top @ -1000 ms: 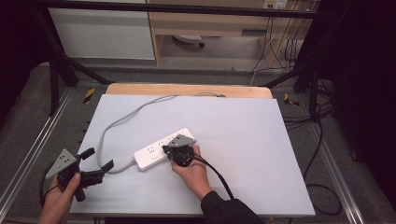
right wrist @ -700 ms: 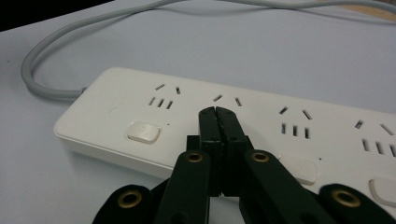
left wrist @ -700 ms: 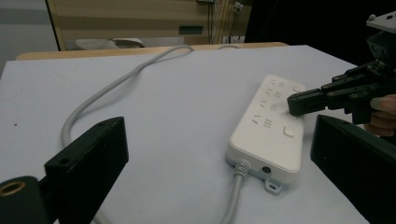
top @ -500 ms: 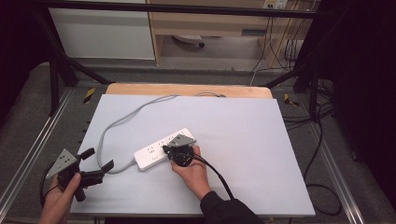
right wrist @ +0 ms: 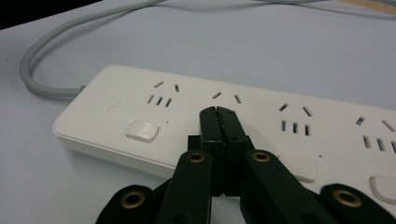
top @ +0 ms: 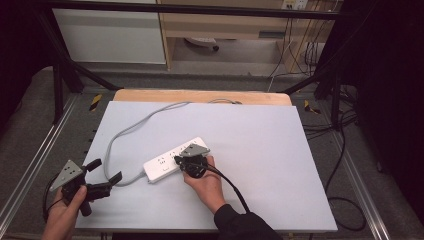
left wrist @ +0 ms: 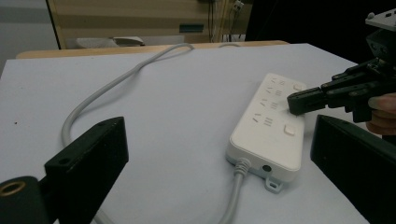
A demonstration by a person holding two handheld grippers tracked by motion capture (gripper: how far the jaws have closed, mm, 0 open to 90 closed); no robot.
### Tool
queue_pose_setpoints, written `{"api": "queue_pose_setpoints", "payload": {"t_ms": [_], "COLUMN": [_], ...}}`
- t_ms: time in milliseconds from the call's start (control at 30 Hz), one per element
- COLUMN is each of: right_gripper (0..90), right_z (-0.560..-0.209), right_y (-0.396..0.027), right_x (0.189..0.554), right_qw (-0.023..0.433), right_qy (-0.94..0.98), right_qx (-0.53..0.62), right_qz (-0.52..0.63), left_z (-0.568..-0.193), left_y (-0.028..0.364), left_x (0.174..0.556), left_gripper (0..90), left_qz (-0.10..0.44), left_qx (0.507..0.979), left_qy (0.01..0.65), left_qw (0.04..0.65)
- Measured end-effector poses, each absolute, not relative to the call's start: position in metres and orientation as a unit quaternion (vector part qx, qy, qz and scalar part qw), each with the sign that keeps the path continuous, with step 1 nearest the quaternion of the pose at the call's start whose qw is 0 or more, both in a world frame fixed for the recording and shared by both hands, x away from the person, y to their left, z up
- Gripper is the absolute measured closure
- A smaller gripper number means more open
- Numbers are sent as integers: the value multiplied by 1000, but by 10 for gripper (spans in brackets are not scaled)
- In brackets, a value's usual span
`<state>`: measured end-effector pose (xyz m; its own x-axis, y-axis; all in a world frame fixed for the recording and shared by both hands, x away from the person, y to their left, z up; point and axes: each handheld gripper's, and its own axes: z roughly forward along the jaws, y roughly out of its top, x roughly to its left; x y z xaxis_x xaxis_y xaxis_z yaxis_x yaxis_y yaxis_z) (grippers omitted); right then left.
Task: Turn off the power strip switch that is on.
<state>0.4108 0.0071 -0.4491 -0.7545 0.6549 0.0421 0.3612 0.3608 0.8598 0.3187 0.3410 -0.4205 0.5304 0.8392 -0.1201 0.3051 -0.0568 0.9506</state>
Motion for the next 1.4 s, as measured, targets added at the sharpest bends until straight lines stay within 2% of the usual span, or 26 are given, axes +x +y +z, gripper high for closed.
{"api": "queue_pose_setpoints", "payload": {"t_ms": [367,1400], "right_gripper": [900,900], "right_z": [-448,-443], "right_y": [7,9], "right_x": [415,413], "right_qw": [145,148], "right_qy": [805,808], "right_qx": [326,323], "right_qz": [473,470], "left_z": [-421,-420], "left_y": [342,343], "left_x": [319,319], "left_gripper": [43,43], "left_qz": [244,244], "left_qx": [683,682], "left_qy": [418,419], "left_qw": [546,548]}}
